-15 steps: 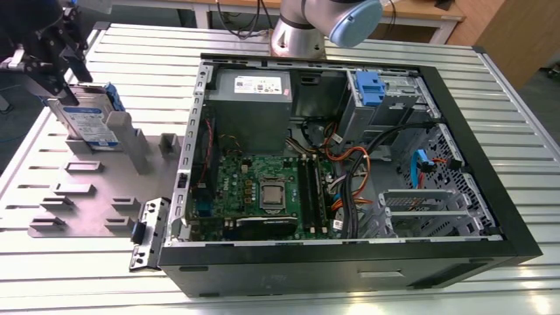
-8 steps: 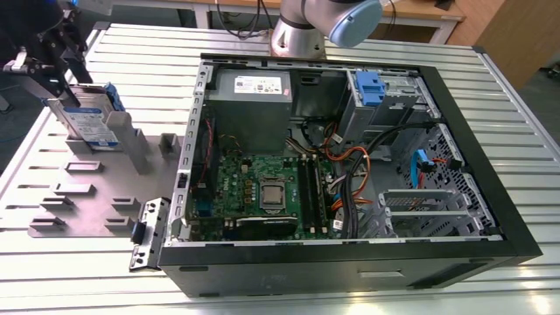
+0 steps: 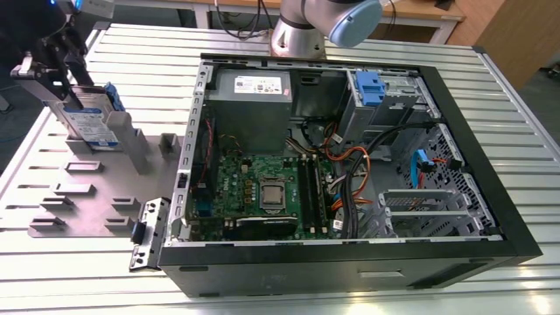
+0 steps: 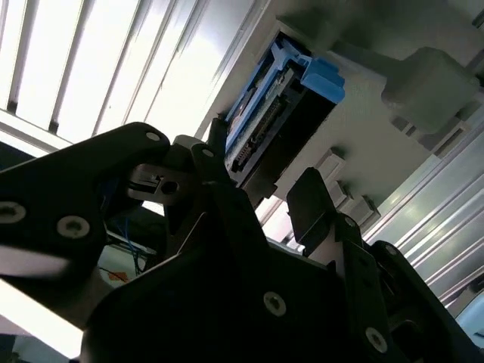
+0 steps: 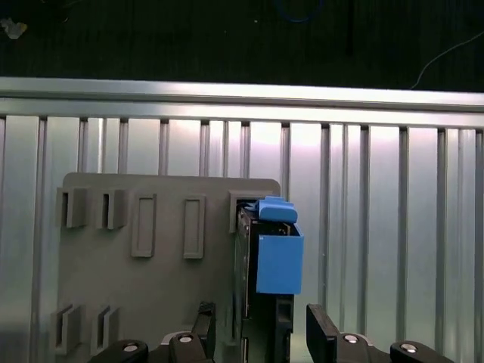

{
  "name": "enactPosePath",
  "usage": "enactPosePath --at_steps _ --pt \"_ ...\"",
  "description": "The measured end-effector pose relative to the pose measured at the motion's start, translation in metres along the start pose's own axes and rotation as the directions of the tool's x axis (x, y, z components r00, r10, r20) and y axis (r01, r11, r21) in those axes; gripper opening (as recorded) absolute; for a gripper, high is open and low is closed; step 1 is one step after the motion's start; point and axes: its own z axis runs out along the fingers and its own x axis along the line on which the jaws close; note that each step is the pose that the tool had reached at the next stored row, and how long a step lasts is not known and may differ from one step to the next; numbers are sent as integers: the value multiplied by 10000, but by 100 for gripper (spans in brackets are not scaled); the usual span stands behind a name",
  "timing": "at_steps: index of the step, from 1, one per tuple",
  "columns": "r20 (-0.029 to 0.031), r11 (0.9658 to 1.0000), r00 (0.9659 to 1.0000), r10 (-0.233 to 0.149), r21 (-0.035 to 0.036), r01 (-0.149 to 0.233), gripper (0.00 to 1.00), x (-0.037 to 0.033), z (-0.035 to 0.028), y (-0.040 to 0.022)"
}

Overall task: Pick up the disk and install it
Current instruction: 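Pick up the disk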

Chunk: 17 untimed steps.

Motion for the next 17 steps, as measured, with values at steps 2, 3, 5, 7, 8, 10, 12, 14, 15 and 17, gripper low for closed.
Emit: enactPosePath --at_steps 2,3,5,7,8,10,12,14,15,17 --pt "-1 10000 10000 -64 -2 64 59 0 7 11" --pt "-1 10000 10000 -89 -2 89 59 0 9 15" --pt "-2 9999 9999 -104 -3 104 59 0 11 17" --pt "6 9999 9999 -104 -1 104 59 -1 16 18" --pt "14 9999 9999 -104 -1 104 59 -4 19 18" --pt "24 9999 9999 -103 0 103 59 -12 24 19" --pt "30 9999 9999 -104 -1 104 59 -24 29 18" --pt "32 9999 9999 -104 1 104 59 -32 34 18" --pt "31 9999 9999 -105 0 105 59 -32 33 18" --pt "30 9999 9999 -105 -2 105 59 -33 33 18"
